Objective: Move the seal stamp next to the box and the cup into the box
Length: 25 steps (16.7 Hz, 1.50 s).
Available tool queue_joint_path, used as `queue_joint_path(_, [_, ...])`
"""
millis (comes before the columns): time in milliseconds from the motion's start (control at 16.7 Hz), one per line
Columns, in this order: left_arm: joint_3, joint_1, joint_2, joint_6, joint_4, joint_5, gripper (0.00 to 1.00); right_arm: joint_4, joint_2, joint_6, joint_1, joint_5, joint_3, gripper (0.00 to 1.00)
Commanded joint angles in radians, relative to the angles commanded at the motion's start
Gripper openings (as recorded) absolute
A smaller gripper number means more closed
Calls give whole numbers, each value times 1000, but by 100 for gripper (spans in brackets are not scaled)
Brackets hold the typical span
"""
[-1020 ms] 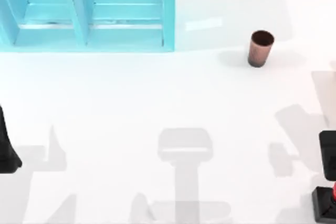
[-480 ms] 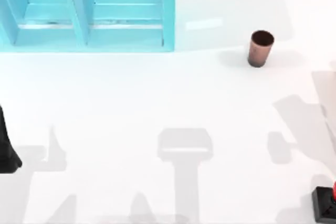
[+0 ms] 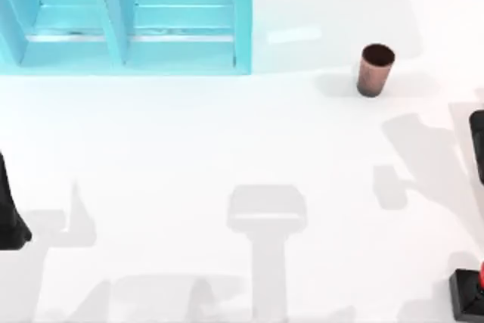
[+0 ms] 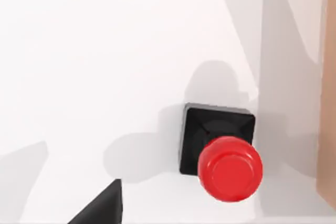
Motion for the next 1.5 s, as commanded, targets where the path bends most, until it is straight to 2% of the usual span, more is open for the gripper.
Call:
queue_joint_path(180, [0, 0, 0, 0, 0, 0, 100, -25, 221, -16, -26, -7, 220, 100])
queue_joint_path(600, [0, 0, 0, 0, 0, 0, 100, -52, 876, -75, -100, -41, 907, 100])
queue_joint_path(840, [0, 0, 0, 0, 0, 0, 100, -59, 1155, -113, -140, -49, 1181, 100])
queue_joint_path(1080, [0, 0, 0, 0, 0, 0, 100, -62, 1274, -134, -161, -50, 1296, 100])
queue_joint_path(1500, [0, 0, 0, 0, 0, 0, 100, -45, 1281, -133, -158, -50, 1283, 100])
